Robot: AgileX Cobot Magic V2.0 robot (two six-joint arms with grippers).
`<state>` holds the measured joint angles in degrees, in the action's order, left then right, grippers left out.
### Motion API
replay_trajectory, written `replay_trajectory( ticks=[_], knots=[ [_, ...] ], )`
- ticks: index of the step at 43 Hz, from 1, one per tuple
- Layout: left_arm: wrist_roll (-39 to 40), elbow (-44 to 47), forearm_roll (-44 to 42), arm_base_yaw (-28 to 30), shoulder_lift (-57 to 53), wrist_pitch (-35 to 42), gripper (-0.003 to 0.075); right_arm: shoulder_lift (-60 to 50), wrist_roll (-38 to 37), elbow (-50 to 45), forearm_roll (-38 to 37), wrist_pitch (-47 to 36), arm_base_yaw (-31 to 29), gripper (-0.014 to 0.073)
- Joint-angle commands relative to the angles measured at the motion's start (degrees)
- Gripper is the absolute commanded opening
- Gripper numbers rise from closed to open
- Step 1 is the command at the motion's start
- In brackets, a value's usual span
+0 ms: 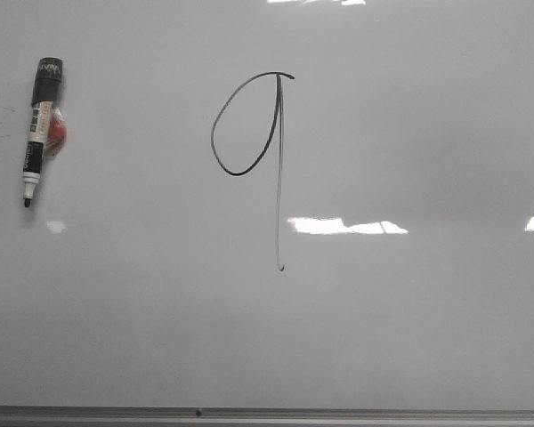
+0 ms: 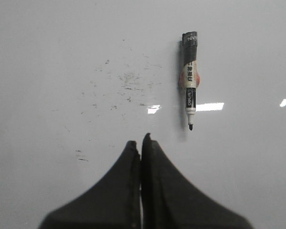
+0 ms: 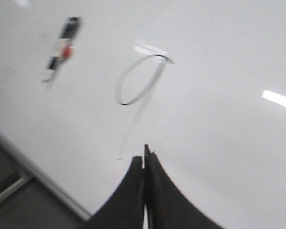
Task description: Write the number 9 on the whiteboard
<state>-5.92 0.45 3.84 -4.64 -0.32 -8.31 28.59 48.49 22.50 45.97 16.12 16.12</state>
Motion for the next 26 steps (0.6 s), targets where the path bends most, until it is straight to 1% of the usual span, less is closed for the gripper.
replay_trajectory(
  ticks=[1, 5, 9, 13, 17, 19, 26],
  knots=[
    [0.7, 0.0, 0.1, 0.2, -1.1, 4.6, -0.0019, -5.7, -13.5, -6.4, -8.8, -12.6, -4.4, -0.006],
    [0.7, 0.0, 0.1, 0.2, -1.1, 4.6, -0.0019, -11.3, -26.0, -13.0, -20.2, -16.1, -8.5, -0.006],
    [0.7, 0.0, 0.1, 0.2, -1.1, 4.6, -0.0019, -16.6, -36.3, -18.1, -29.8, -17.0, -13.1, -0.006],
    [0.7, 0.0, 0.1, 0.2, -1.1, 4.6, -0.0019, -20.8, -43.1, -21.7, -36.4, -16.5, -16.8, -0.006],
    [0.7, 0.0, 0.1, 0.2, -1.1, 4.6, -0.0019, -24.4, -47.2, -24.0, -40.6, -15.1, -18.7, -0.006],
    [0.7, 0.0, 0.1, 0.2, -1.1, 4.6, -0.0019, -25.6, -47.6, -23.8, -41.6, -12.7, -18.7, -0.006],
    [0.7, 0.0, 0.1, 0.2, -1.1, 4.6, -0.0019, -30.2, -47.6, -23.9, -43.2, -11.6, -18.7, -0.006]
  ],
)
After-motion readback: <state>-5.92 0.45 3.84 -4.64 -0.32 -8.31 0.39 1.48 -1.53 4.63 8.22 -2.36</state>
